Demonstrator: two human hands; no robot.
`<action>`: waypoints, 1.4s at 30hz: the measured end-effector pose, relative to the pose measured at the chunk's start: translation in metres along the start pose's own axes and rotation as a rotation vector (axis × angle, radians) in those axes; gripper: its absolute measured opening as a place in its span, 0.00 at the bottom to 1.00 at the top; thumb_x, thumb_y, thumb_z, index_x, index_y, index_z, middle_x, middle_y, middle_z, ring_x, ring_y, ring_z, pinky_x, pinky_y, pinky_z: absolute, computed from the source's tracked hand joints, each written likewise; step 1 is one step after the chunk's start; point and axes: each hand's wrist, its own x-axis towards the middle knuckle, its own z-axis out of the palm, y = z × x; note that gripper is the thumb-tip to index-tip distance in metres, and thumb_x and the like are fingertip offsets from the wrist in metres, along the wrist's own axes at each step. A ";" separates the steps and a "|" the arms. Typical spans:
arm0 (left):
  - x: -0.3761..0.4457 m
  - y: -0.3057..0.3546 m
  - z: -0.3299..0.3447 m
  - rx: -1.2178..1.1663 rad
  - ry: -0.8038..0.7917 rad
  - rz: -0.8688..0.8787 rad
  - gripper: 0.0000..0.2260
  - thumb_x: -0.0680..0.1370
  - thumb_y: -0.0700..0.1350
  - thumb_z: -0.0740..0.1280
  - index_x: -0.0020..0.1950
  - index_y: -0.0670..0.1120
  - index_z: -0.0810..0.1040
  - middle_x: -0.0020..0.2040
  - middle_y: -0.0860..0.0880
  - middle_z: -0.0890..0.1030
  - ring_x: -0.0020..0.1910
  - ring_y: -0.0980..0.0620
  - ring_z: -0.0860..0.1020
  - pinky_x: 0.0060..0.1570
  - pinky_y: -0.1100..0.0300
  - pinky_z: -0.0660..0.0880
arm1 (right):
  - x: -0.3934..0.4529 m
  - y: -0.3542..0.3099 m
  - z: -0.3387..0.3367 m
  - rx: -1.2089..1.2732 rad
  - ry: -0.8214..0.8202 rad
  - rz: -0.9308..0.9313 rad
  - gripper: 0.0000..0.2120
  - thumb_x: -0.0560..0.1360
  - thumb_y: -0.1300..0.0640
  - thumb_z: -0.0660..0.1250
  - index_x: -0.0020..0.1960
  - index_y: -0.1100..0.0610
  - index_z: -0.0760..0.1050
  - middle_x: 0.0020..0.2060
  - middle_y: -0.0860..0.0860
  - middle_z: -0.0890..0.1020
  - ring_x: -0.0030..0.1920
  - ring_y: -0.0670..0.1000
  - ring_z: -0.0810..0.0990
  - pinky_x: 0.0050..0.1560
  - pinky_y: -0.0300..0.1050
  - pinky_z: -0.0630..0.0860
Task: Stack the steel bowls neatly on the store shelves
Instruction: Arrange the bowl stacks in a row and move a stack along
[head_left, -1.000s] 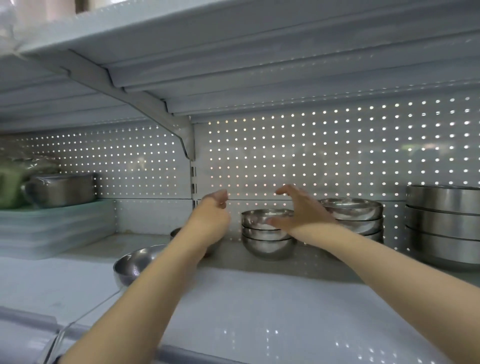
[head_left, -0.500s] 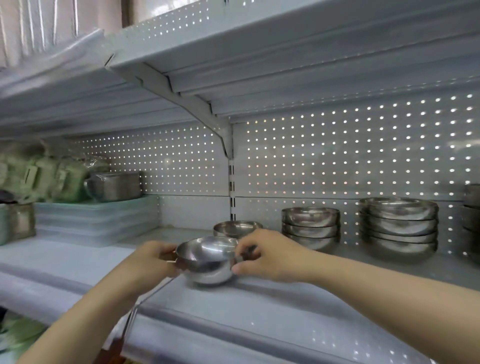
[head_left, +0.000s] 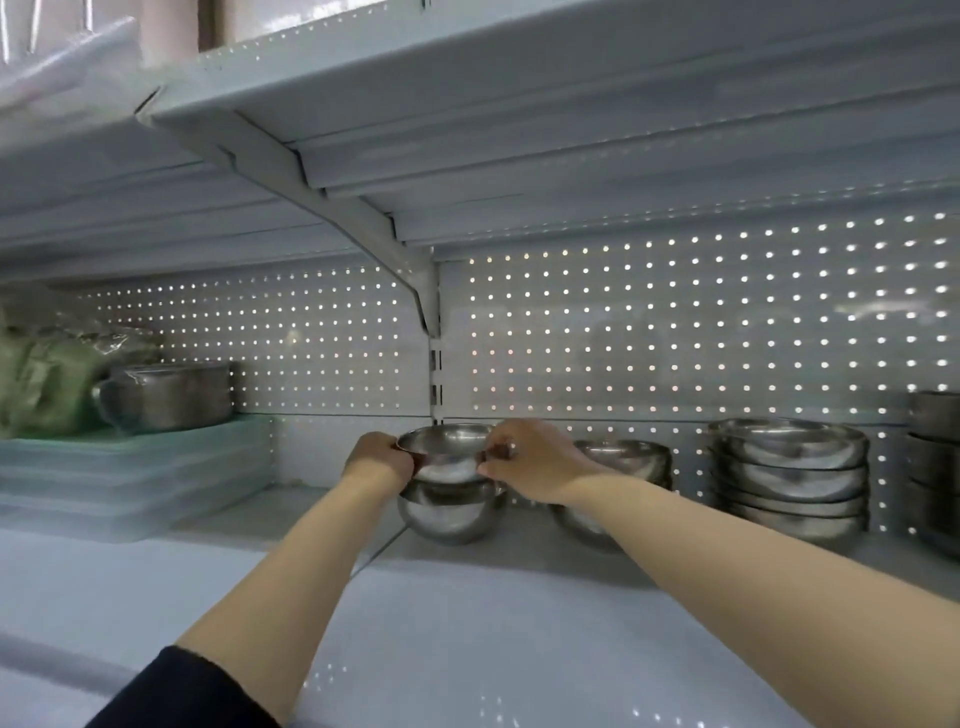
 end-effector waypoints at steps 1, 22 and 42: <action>0.001 -0.006 0.003 0.006 -0.003 -0.002 0.09 0.74 0.33 0.60 0.46 0.39 0.80 0.42 0.40 0.79 0.41 0.45 0.73 0.40 0.60 0.67 | -0.001 0.003 0.004 -0.004 -0.017 0.002 0.11 0.76 0.54 0.65 0.55 0.59 0.77 0.51 0.54 0.78 0.49 0.53 0.76 0.46 0.43 0.72; 0.001 -0.015 0.014 0.137 0.029 -0.029 0.19 0.78 0.32 0.54 0.67 0.38 0.71 0.64 0.39 0.75 0.65 0.40 0.72 0.58 0.55 0.70 | -0.008 0.009 0.017 -0.051 -0.098 0.045 0.11 0.78 0.52 0.62 0.59 0.53 0.70 0.55 0.51 0.69 0.46 0.50 0.72 0.42 0.40 0.66; -0.193 0.145 0.125 0.273 -0.355 0.621 0.17 0.71 0.36 0.64 0.58 0.49 0.78 0.48 0.54 0.80 0.54 0.51 0.79 0.56 0.59 0.75 | -0.215 0.099 -0.153 -0.289 0.110 0.144 0.10 0.72 0.50 0.69 0.52 0.51 0.77 0.46 0.45 0.77 0.47 0.46 0.74 0.40 0.37 0.68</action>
